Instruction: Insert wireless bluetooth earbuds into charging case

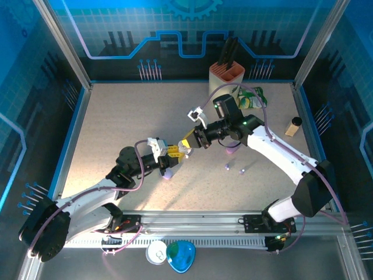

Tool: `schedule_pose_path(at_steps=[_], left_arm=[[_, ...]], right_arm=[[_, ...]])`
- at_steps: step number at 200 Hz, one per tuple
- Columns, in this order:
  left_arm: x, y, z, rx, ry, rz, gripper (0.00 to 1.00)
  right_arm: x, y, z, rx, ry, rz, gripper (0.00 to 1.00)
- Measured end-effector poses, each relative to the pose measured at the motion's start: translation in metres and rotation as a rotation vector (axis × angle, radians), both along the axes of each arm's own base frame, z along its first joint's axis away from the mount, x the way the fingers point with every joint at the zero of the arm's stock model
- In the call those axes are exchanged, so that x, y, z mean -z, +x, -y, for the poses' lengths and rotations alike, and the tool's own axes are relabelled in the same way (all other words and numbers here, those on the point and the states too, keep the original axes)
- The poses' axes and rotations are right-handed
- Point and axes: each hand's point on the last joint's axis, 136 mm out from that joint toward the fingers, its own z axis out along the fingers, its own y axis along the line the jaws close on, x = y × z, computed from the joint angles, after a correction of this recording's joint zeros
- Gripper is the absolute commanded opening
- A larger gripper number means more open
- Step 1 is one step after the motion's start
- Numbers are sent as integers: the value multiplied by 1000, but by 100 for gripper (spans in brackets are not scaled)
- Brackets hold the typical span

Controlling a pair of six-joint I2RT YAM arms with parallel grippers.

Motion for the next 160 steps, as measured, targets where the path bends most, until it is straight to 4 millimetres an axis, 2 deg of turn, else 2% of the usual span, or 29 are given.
schedule_pose_path(at_steps=[75, 126, 160], left_arm=[[1, 1, -1, -13, 0, 3, 1], [3, 0, -2, -12, 9, 24, 1], [3, 0, -2, -11, 16, 38, 1]], right_arm=[[-1, 3, 1, 13, -5, 7, 16], [-18, 4, 9, 41, 27, 29, 15], [-18, 3, 10, 42, 25, 28, 15]])
